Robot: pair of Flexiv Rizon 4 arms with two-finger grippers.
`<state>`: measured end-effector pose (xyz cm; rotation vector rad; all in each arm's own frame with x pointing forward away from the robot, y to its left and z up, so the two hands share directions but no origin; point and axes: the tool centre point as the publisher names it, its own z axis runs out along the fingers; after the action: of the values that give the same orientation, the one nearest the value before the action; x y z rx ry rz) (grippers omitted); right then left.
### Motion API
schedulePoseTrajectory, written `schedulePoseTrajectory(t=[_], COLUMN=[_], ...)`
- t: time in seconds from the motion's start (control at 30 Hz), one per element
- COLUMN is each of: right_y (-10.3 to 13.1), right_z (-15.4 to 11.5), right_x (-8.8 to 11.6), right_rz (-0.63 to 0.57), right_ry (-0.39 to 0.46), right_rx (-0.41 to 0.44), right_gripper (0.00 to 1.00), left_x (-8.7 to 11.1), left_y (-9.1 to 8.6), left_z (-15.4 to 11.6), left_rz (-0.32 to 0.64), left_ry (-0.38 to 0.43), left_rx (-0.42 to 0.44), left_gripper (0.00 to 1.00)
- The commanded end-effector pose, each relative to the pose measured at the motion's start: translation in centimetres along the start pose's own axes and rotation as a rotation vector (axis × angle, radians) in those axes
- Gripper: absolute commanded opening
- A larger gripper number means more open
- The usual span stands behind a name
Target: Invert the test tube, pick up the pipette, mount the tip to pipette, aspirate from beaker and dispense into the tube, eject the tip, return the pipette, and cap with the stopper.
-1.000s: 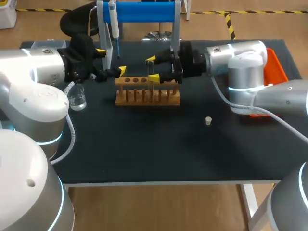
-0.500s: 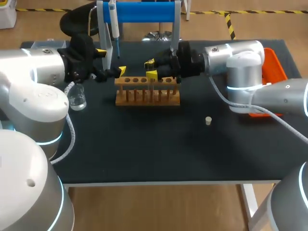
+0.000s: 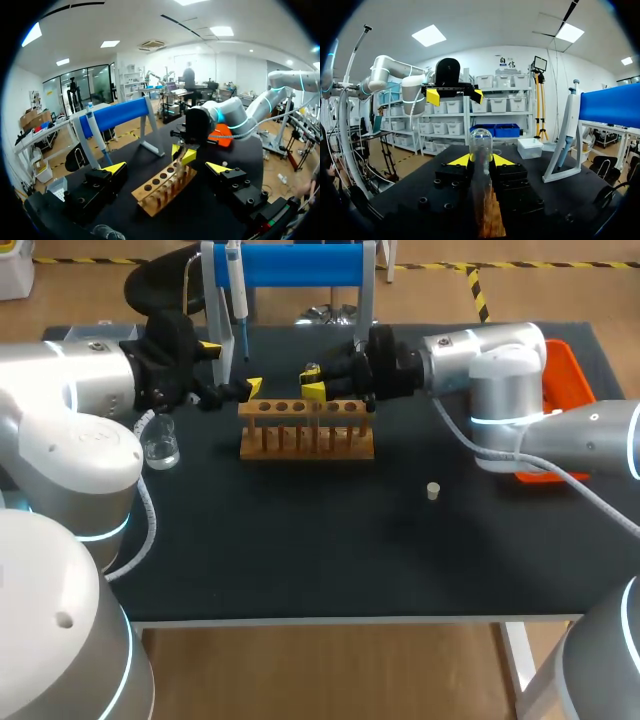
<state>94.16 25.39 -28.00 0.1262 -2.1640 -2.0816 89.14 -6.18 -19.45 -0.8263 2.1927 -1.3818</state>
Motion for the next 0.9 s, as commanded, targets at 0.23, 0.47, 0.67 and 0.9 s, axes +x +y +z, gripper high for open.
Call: schedulePoseTrajectory(t=[0.23,0.47,0.67,0.9], right_y=[0.2,1.2,1.8,2.5], right_z=[0.1,0.1,-0.2,-0.4], right_x=[0.2,0.2,0.1,-0.1], right_rz=[-0.001,0.000,0.006,0.005], right_ry=[-0.010,-0.027,-0.045,-0.055], right_rx=[0.001,-0.008,-0.015,-0.017], right_gripper=[0.00,0.00,0.00,0.00], left_x=[0.0,0.0,0.0,0.0], left_y=[-0.1,-0.1,-0.1,-0.1], left_z=[0.0,0.0,0.0,0.0], left_rz=[0.000,0.000,0.000,0.000], left_ry=[0.003,0.003,0.003,0.003], left_rx=[-0.005,-0.005,-0.005,-0.005], left_gripper=[1.00,1.00,1.00,1.00])
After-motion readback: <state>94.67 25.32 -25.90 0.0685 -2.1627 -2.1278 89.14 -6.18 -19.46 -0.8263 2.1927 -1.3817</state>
